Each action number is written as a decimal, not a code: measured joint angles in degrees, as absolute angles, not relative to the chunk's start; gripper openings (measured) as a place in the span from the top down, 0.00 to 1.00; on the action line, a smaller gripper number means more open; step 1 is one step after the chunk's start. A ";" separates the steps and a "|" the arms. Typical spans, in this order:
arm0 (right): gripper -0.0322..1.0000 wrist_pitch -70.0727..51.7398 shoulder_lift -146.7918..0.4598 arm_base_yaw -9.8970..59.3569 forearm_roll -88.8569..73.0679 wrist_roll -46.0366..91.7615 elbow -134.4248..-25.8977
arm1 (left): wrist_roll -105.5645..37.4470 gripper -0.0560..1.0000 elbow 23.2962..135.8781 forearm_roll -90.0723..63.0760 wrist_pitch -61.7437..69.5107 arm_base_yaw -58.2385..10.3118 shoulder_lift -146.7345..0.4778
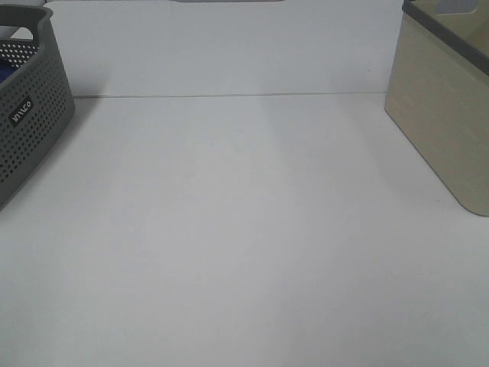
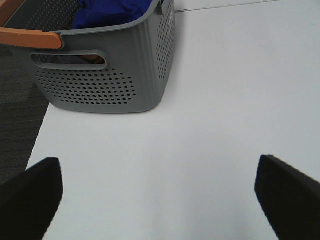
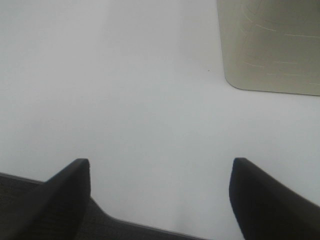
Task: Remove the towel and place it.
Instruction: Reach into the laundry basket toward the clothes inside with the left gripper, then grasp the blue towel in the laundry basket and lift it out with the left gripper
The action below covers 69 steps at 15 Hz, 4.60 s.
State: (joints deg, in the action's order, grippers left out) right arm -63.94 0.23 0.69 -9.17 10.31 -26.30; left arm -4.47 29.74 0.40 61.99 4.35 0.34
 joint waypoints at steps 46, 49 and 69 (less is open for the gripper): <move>0.24 -63.94 0.23 0.69 -9.22 10.31 -26.30 | -34.84 0.01 59.30 1.78 66.41 4.35 -47.90; 0.24 -63.94 0.23 0.69 -9.22 10.31 -26.30 | -44.58 0.01 71.96 7.96 66.52 4.35 -62.28; 0.24 -63.94 0.23 0.69 -9.22 10.31 -26.30 | -60.68 0.01 113.16 22.69 52.14 10.54 -131.78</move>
